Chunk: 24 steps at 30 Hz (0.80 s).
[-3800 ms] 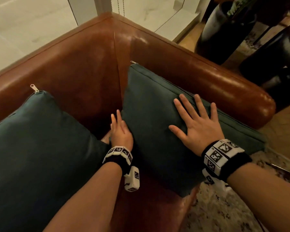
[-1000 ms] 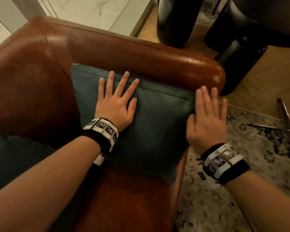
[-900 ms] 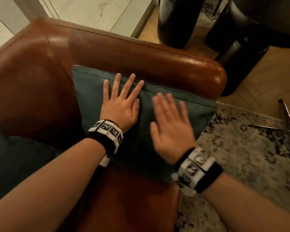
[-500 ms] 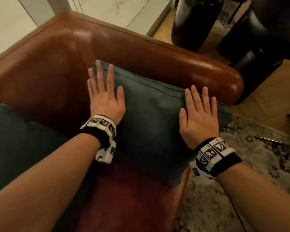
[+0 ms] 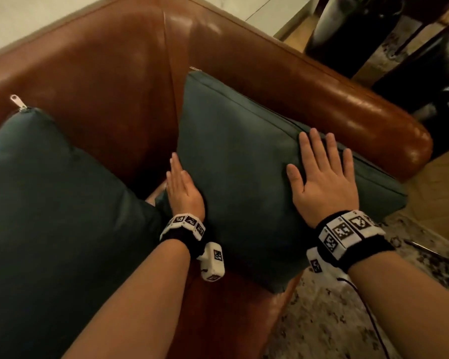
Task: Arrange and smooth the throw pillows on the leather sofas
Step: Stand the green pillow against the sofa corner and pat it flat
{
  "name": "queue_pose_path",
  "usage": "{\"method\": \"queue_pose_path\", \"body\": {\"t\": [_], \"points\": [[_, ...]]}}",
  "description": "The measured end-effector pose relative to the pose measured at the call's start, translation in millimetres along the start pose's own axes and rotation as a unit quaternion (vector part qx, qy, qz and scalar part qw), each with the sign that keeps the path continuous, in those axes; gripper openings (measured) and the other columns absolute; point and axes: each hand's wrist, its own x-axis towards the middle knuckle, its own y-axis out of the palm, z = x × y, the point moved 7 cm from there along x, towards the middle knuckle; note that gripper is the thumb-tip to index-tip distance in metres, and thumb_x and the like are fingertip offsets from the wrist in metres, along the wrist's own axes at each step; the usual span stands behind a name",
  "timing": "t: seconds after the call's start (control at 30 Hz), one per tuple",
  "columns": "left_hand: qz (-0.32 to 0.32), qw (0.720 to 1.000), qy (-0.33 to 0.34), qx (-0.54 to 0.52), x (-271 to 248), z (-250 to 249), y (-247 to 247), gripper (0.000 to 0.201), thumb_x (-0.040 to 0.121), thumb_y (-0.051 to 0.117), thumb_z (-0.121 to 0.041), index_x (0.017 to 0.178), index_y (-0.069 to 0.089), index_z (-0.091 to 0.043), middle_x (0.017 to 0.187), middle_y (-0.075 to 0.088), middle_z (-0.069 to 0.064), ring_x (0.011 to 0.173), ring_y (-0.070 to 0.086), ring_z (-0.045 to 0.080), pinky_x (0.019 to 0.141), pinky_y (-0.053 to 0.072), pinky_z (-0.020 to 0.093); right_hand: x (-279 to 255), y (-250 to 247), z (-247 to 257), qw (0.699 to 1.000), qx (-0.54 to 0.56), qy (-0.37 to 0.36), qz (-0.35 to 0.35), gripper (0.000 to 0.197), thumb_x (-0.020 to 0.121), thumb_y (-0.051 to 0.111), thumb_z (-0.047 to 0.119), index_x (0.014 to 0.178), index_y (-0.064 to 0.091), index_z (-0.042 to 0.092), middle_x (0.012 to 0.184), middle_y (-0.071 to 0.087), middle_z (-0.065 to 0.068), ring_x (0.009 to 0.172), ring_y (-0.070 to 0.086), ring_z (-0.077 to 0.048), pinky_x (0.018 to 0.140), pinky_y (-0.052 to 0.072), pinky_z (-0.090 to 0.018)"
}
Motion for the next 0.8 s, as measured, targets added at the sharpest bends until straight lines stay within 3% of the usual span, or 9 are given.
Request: {"method": "queue_pose_path", "body": {"t": [0.1, 0.2, 0.3, 0.37, 0.47, 0.57, 0.63, 0.7, 0.8], "points": [[-0.002, 1.0, -0.015, 0.0, 2.7, 1.2, -3.0, 0.058, 0.1, 0.013, -0.037, 0.155, 0.023, -0.023, 0.161, 0.026, 0.0, 0.149, 0.022, 0.023, 0.122, 0.015, 0.041, 1.2, 0.3, 0.6, 1.0, 0.005, 0.005, 0.01, 0.065, 0.097, 0.002, 0.062, 0.155, -0.009, 0.035, 0.164, -0.011, 0.013, 0.15, -0.013, -0.013, 0.122, -0.007, -0.043], [-0.036, 0.997, -0.025, -0.056, 15.8, -12.3, -13.3, 0.071, 0.092, 0.015, -0.052, 0.147, 0.043, -0.018, 0.149, 0.047, 0.004, 0.14, 0.04, 0.024, 0.117, 0.027, 0.042, 2.6, -0.1, 1.7, 1.0, 0.012, 0.007, 0.013, 0.065, 0.097, 0.003, 0.061, 0.156, -0.006, 0.034, 0.164, -0.008, 0.011, 0.151, -0.011, -0.014, 0.122, -0.006, -0.043], [-0.013, 0.998, -0.019, -0.058, 29.3, -39.9, -10.5, 0.066, 0.096, 0.022, -0.055, 0.152, 0.031, -0.022, 0.148, 0.045, 0.011, 0.136, 0.043, 0.03, 0.114, 0.031, 0.04, 0.2, -1.2, 1.6, 1.0, 0.022, -0.002, 0.004, 0.064, 0.098, 0.005, 0.06, 0.156, -0.003, 0.033, 0.165, -0.004, 0.011, 0.151, -0.009, -0.014, 0.122, -0.005, -0.043], [0.007, 1.0, -0.005, 0.019, 40.0, -53.0, -11.0, 0.059, 0.1, 0.025, -0.054, 0.152, 0.024, -0.028, 0.145, 0.044, 0.014, 0.129, 0.046, 0.036, 0.108, 0.035, 0.047, -0.3, -2.4, 0.6, 1.0, 0.027, -0.006, 0.002, 0.065, 0.098, 0.004, 0.06, 0.157, -0.001, 0.033, 0.165, -0.002, 0.011, 0.151, -0.008, -0.013, 0.122, -0.004, -0.043], [0.043, 0.992, 0.037, 0.113, 56.0, -53.6, -18.0, 0.06, 0.098, 0.027, -0.058, 0.147, 0.024, -0.024, 0.144, 0.045, 0.009, 0.124, 0.051, 0.036, 0.101, 0.04, 0.052, 0.1, -3.8, 0.8, 0.999, 0.028, -0.015, 0.001, 0.066, 0.098, 0.004, 0.061, 0.157, 0.002, 0.032, 0.165, 0.002, 0.01, 0.152, -0.004, -0.014, 0.123, -0.003, -0.043], [0.056, 0.991, 0.041, 0.111, 64.0, -49.1, -22.3, 0.06, 0.097, 0.028, -0.059, 0.145, 0.025, -0.024, 0.143, 0.046, 0.007, 0.124, 0.052, 0.033, 0.099, 0.043, 0.052, -0.7, -5.1, 1.8, 0.999, 0.027, -0.021, -0.011, 0.065, 0.1, 0.008, 0.06, 0.157, 0.007, 0.03, 0.165, 0.008, 0.007, 0.152, 0.001, -0.017, 0.123, 0.0, -0.045], [0.005, 0.994, 0.046, 0.094, 51.4, -51.1, -25.8, 0.059, 0.098, 0.027, -0.056, 0.147, 0.029, -0.024, 0.143, 0.046, 0.007, 0.126, 0.05, 0.031, 0.102, 0.041, 0.05, -3.5, -10.6, 4.5, 0.999, 0.029, -0.018, -0.018, 0.063, 0.101, 0.011, 0.057, 0.157, 0.01, 0.027, 0.165, 0.012, 0.005, 0.152, 0.003, -0.018, 0.123, 0.001, -0.046], [-0.049, 0.991, 0.095, 0.08, 19.1, -59.3, -23.4, 0.063, 0.098, 0.025, -0.051, 0.151, 0.029, -0.018, 0.15, 0.04, 0.01, 0.134, 0.042, 0.028, 0.11, 0.035, 0.045, -9.7, -19.2, 20.8, 0.998, 0.037, -0.037, -0.039, 0.059, 0.103, 0.017, 0.049, 0.156, 0.015, 0.024, 0.164, 0.016, 0.003, 0.152, 0.005, -0.019, 0.122, 0.003, -0.046], [-0.045, 0.992, 0.095, 0.067, -22.0, -55.5, -1.9, 0.068, 0.097, 0.017, -0.05, 0.157, 0.017, -0.017, 0.163, 0.02, 0.006, 0.15, 0.017, 0.023, 0.12, 0.012, 0.042, -18.4, -16.0, 73.0, 0.986, -0.003, -0.164, -0.024, 0.06, 0.1, 0.027, 0.047, 0.156, 0.017, 0.028, 0.164, 0.014, 0.001, 0.152, 0.005, -0.021, 0.121, 0.003, -0.051]]}}
